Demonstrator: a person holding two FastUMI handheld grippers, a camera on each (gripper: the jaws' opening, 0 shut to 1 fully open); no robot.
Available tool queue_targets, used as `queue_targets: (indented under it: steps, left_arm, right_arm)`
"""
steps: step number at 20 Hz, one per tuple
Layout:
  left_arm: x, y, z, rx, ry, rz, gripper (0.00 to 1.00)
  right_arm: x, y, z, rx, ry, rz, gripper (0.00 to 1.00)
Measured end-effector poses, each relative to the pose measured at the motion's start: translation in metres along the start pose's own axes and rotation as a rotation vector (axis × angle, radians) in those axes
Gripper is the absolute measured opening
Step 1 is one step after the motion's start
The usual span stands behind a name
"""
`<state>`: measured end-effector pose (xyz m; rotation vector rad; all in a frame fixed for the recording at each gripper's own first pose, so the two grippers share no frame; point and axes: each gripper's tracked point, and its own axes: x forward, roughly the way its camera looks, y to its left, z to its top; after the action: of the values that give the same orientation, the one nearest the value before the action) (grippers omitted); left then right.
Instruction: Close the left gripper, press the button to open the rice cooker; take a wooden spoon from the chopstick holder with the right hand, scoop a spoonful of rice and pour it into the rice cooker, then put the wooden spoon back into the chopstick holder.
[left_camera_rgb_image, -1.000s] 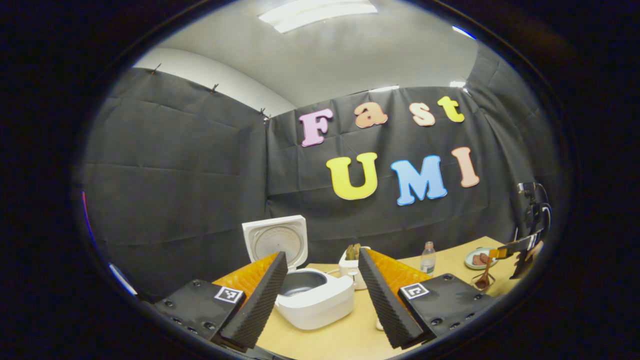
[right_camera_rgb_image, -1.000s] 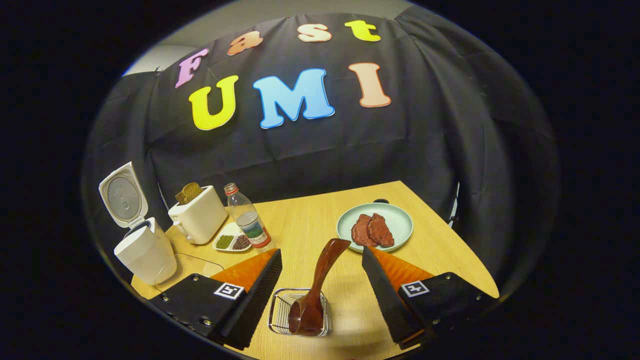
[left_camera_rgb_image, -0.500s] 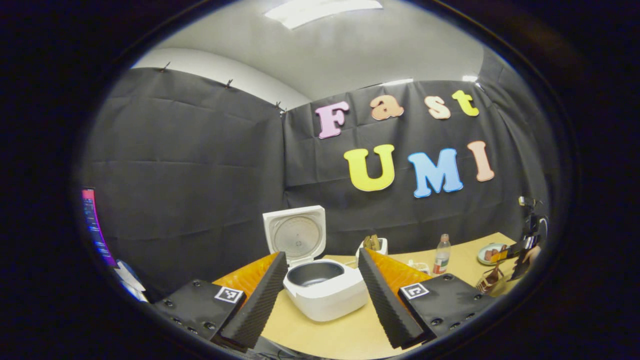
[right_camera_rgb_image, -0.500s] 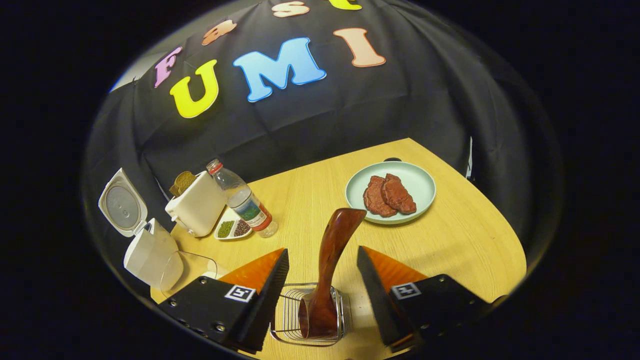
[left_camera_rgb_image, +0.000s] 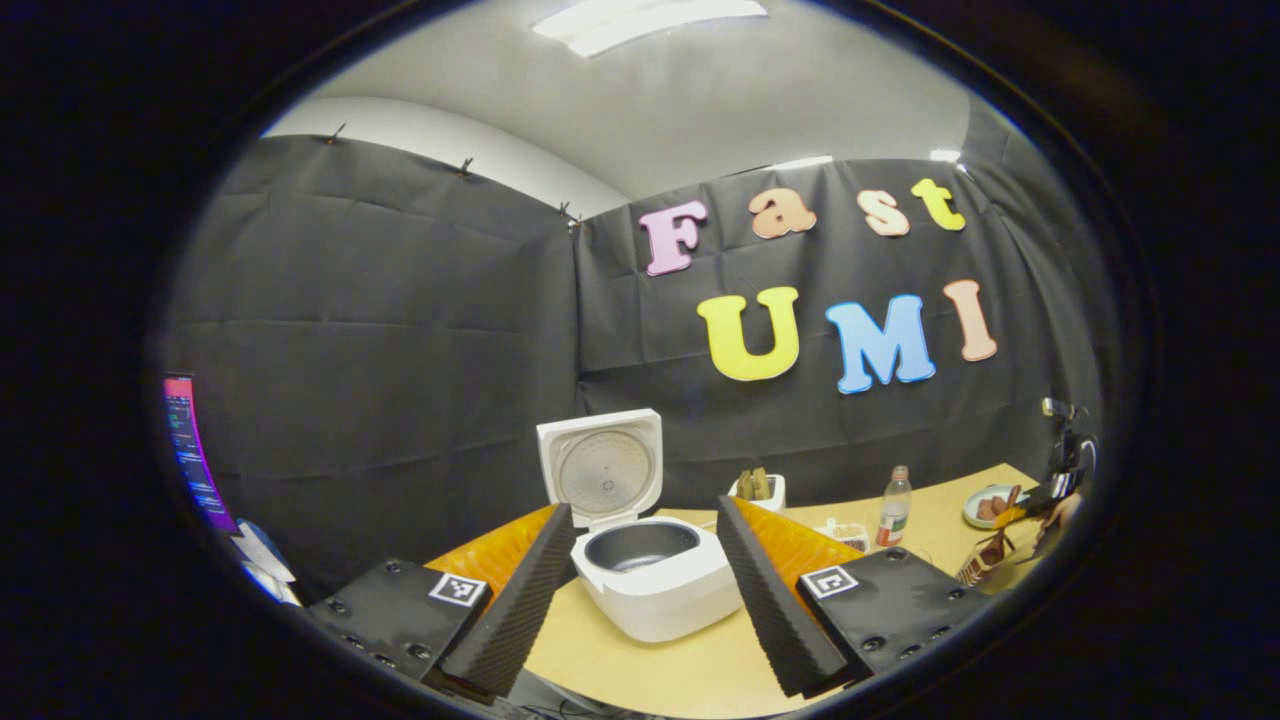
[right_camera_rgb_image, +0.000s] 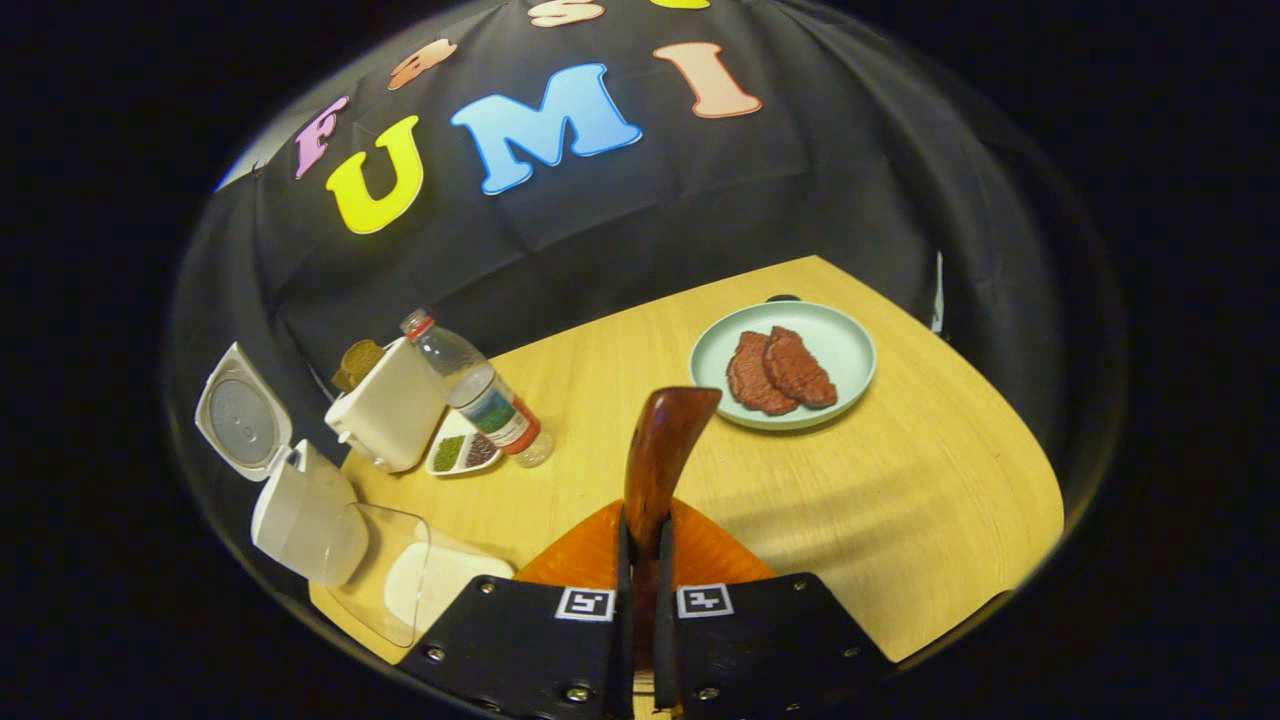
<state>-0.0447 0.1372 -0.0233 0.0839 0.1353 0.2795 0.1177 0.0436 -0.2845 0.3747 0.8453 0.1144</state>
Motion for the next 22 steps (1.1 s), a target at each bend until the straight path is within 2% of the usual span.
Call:
queue_targets:
  steps: [3,4,6,10,16,20,21,22]
  left_arm:
    - [0.001,0.001,0.003,-0.013,-0.012,-0.009,0.96]
    - [0.004,0.001,0.001,-0.017,-0.015,-0.016,0.98]
    - [0.006,-0.002,-0.001,-0.035,-0.017,-0.034,0.96]
    - [0.011,-0.004,-0.008,-0.07,-0.016,-0.059,0.96]
    - [0.013,0.0,-0.023,-0.096,0.004,-0.1,0.96]
    - [0.022,0.005,-0.031,-0.095,0.013,-0.132,0.96]
    - [0.024,0.007,-0.032,-0.1,0.015,-0.137,0.99]
    - [0.026,0.008,-0.032,-0.103,0.019,-0.143,0.96]
  right_arm:
    - [-0.016,-0.004,0.009,-0.013,-0.039,-0.02,0.08]
    - [-0.023,-0.001,0.015,-0.003,-0.057,-0.01,0.09]
    - [-0.039,0.006,0.026,0.004,-0.101,0.012,0.09]
    - [-0.065,0.02,0.045,-0.052,-0.169,0.001,0.09]
    - [-0.086,0.071,0.061,-0.054,-0.218,0.08,0.08]
    - [-0.089,0.114,0.056,-0.108,-0.24,0.126,0.08]
    - [-0.088,0.125,0.052,-0.115,-0.247,0.142,0.08]
    - [-0.087,0.135,0.049,-0.118,-0.25,0.154,0.08]
